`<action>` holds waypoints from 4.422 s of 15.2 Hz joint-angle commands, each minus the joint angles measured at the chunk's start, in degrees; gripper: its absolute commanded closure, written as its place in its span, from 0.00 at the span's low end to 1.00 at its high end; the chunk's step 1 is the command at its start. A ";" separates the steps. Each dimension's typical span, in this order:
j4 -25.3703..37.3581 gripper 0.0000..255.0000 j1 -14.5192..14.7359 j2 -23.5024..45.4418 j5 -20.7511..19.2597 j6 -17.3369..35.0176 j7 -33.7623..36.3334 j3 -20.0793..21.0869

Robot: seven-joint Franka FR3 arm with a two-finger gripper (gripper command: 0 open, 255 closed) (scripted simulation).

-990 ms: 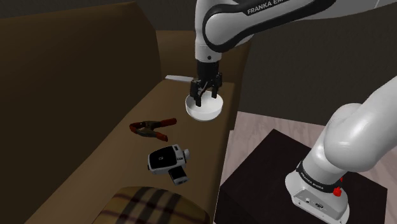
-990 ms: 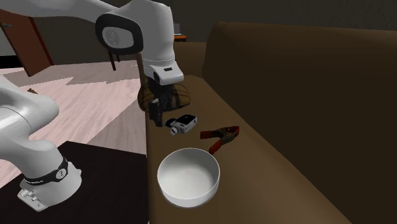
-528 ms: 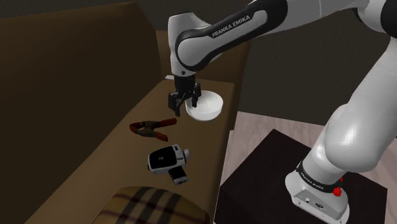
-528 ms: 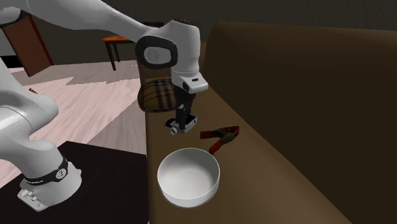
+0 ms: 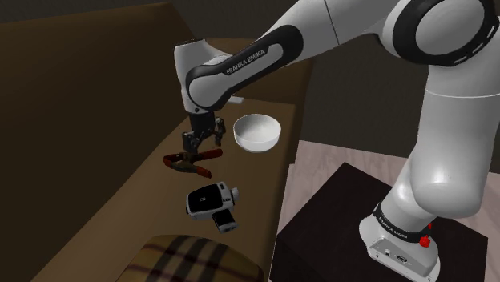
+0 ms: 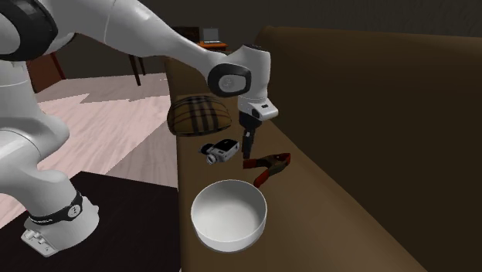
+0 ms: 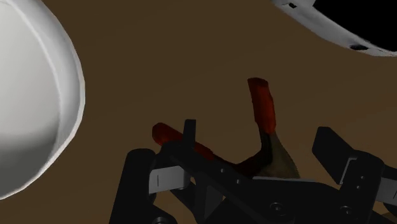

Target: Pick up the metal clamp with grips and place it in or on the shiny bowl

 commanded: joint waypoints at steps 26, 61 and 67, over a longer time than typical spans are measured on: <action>16.93 1.00 5.96 19.27 -6.39 1.68 4.90 -1.74; 28.72 1.00 5.86 12.31 -4.27 -16.83 3.95 -0.37; 28.20 1.00 4.86 9.88 -3.62 -18.68 3.00 -0.30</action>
